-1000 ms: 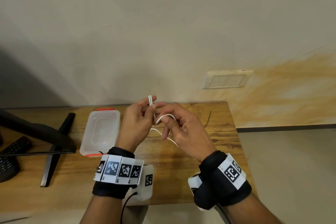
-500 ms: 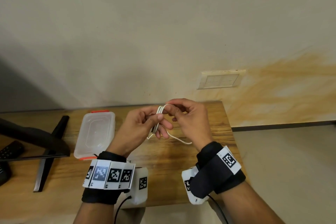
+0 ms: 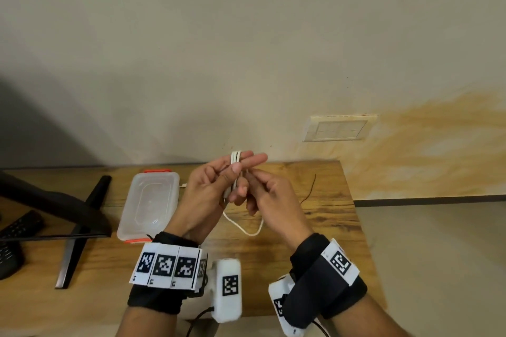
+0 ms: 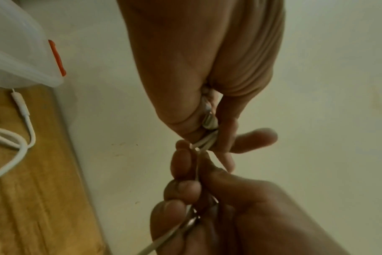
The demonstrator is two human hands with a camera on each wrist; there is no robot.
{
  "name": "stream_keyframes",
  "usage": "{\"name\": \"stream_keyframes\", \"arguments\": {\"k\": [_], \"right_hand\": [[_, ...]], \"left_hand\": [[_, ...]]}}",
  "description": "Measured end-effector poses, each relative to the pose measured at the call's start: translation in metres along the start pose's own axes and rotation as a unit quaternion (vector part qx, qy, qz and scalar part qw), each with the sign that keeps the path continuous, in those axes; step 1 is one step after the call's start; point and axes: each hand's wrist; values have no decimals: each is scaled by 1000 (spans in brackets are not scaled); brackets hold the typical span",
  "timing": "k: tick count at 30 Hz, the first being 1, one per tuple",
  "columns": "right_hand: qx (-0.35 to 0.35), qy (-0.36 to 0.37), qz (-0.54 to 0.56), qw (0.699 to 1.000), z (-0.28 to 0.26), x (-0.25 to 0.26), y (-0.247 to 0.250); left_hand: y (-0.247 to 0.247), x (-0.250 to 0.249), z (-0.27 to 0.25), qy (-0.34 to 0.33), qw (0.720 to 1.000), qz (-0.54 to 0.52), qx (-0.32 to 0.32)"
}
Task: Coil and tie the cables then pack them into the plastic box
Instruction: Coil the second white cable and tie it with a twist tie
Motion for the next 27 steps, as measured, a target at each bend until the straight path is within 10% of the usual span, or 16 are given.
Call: {"name": "stream_keyframes", "arguments": {"k": [10, 15, 21, 27], "right_hand": [[86, 105, -288, 948, -19, -10, 5], [28, 209, -363, 908, -22, -10, 4], [-100, 322, -400, 852, -14, -8, 12], [-114, 310, -322, 887, -3, -11, 16]], "left_hand": [[4, 10, 6, -20, 979, 183, -82], [12, 14, 4, -46, 907, 416, -42], [19, 7, 1, -28, 919, 392, -1], [21, -4, -3, 34, 945, 312, 87]]}}
Point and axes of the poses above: each hand's wrist, its own z-axis towards the middle knuckle, its own y-axis out of the back of the hand, x = y × z, and after that the axes turned 4 degrees about z, right-handed
